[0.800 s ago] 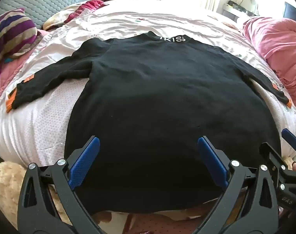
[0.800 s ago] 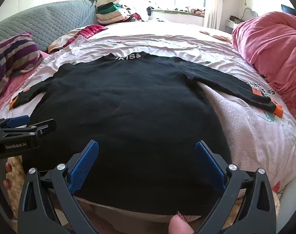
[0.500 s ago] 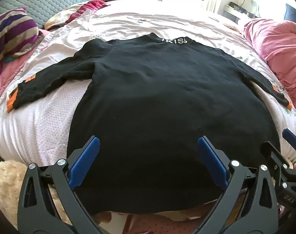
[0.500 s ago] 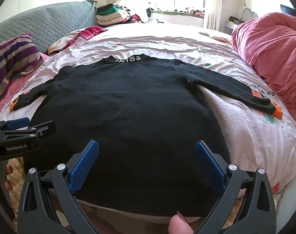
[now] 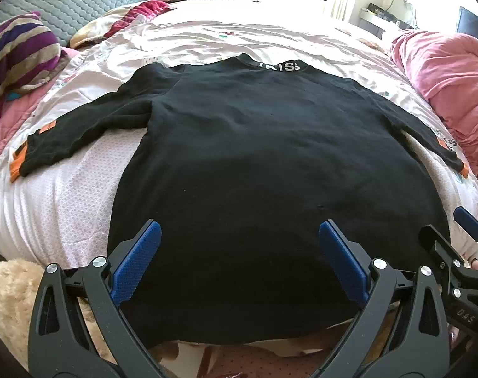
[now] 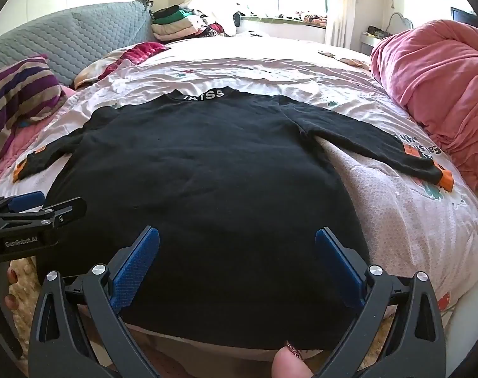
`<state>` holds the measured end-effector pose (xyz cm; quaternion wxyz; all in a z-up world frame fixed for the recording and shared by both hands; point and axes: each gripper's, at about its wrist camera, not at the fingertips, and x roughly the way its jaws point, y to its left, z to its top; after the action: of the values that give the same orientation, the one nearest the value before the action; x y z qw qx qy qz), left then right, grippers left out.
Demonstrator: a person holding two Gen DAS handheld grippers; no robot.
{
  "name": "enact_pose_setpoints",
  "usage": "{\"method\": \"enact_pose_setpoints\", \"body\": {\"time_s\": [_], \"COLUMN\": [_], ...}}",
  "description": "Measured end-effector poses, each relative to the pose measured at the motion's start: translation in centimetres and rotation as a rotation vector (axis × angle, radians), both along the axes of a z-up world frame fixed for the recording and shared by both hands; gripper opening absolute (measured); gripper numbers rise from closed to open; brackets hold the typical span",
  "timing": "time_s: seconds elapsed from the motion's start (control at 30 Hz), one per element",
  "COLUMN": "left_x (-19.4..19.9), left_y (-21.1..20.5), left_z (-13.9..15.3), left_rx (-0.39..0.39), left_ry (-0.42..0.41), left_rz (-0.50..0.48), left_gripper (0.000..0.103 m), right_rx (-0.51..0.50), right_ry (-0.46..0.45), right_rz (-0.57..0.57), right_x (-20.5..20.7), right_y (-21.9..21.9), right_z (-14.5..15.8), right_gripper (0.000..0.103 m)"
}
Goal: Fold small clothes
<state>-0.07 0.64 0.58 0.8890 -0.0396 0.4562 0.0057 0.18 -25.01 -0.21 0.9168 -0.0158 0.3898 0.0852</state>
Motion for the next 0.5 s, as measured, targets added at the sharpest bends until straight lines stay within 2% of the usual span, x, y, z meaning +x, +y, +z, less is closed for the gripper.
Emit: {"method": "enact_pose_setpoints", "body": {"time_s": [0.5], "left_x": [-0.19], "left_y": [-0.25], "left_z": [0.15], "left_rx": [0.000], "left_ry": [-0.005], "left_rz": [-0.002], "left_gripper": [0.094], "right_rx": [-0.005], "right_ry": [-0.003], "right_rz": [-0.003], "right_x": [-0.01], "right_y": [-0.06], "right_z": [-0.01], "right_gripper": [0.099]}}
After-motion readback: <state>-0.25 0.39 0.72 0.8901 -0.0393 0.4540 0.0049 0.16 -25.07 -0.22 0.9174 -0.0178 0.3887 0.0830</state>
